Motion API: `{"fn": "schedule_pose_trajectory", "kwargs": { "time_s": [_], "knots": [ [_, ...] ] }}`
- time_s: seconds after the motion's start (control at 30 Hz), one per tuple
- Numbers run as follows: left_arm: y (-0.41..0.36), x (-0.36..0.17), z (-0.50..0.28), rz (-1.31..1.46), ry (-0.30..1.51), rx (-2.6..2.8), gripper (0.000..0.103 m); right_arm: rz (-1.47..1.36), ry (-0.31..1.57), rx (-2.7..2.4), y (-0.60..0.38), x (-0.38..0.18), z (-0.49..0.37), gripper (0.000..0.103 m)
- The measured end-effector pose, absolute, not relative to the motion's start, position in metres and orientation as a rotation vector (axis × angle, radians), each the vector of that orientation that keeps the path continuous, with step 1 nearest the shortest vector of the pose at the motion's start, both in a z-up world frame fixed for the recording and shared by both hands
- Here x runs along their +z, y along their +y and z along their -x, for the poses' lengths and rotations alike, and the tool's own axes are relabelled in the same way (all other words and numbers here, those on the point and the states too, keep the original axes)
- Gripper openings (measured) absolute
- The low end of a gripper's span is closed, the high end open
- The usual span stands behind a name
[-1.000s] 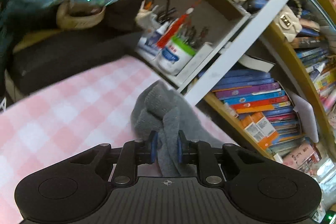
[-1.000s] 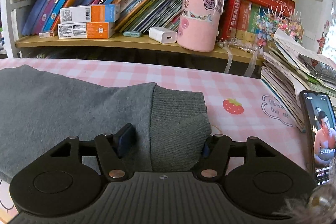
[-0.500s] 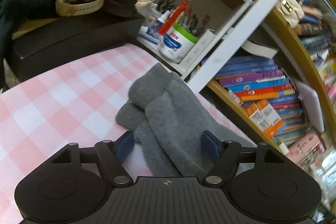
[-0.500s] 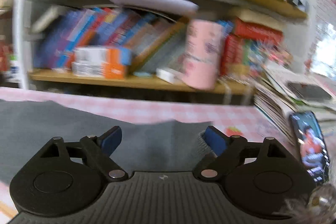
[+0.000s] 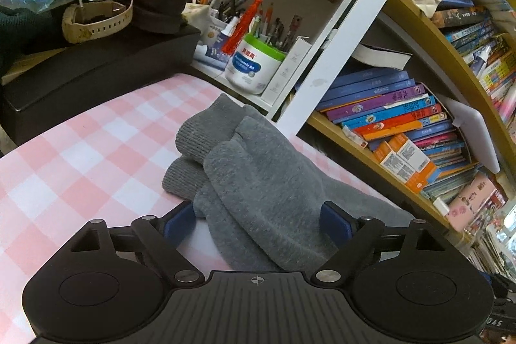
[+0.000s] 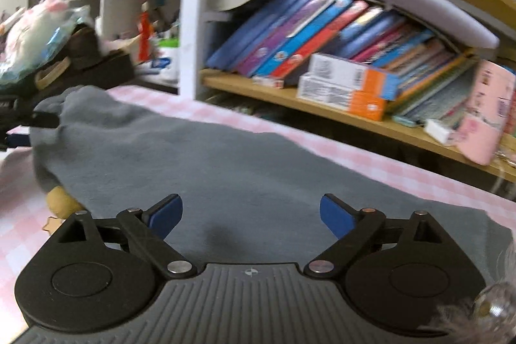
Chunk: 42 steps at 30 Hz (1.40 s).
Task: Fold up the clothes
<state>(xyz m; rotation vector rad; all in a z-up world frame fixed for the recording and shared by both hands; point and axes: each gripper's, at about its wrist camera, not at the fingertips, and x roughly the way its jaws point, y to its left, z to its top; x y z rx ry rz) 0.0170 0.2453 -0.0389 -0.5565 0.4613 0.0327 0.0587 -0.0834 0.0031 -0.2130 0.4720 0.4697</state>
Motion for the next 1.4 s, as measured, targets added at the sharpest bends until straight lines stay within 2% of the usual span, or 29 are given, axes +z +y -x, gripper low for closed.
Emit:
{"fn": "schedule_pose_trajectory", "kwargs": {
  "time_s": [0.57,0.8,0.83,0.87,0.97,1.0,1.13,1.4],
  "knots": [
    [0.247,-0.039,-0.017,0.584,0.452,0.013,0.093,0.38,0.47,0.54,-0.049,-0.017,-0.04,0.094],
    [0.246,-0.039,-0.016,0.6,0.441,0.032,0.091,0.367,0.484,0.538,-0.051,-0.017,-0.043,0.097],
    [0.245,-0.038,-0.017,0.598,0.444,0.038,0.085,0.367,0.485,0.538,-0.051,-0.017,-0.043,0.097],
    [0.244,-0.039,-0.018,0.6,0.455,0.035,0.063,0.366,0.486,0.538,-0.051,-0.017,-0.043,0.097],
    [0.242,-0.042,-0.022,0.631,0.467,0.026,0.034,0.366,0.485,0.539,-0.051,-0.018,-0.042,0.097],
    [0.24,-0.04,-0.02,0.633,0.445,0.021,0.03,0.364,0.486,0.539,-0.051,-0.018,-0.042,0.097],
    [0.232,-0.031,-0.012,0.64,0.355,0.002,0.022,0.356,0.492,0.544,-0.051,-0.018,-0.044,0.097],
    [0.178,0.006,0.005,0.455,0.191,-0.022,0.021,0.331,0.508,0.551,-0.053,-0.017,-0.048,0.099]
  ]
}}
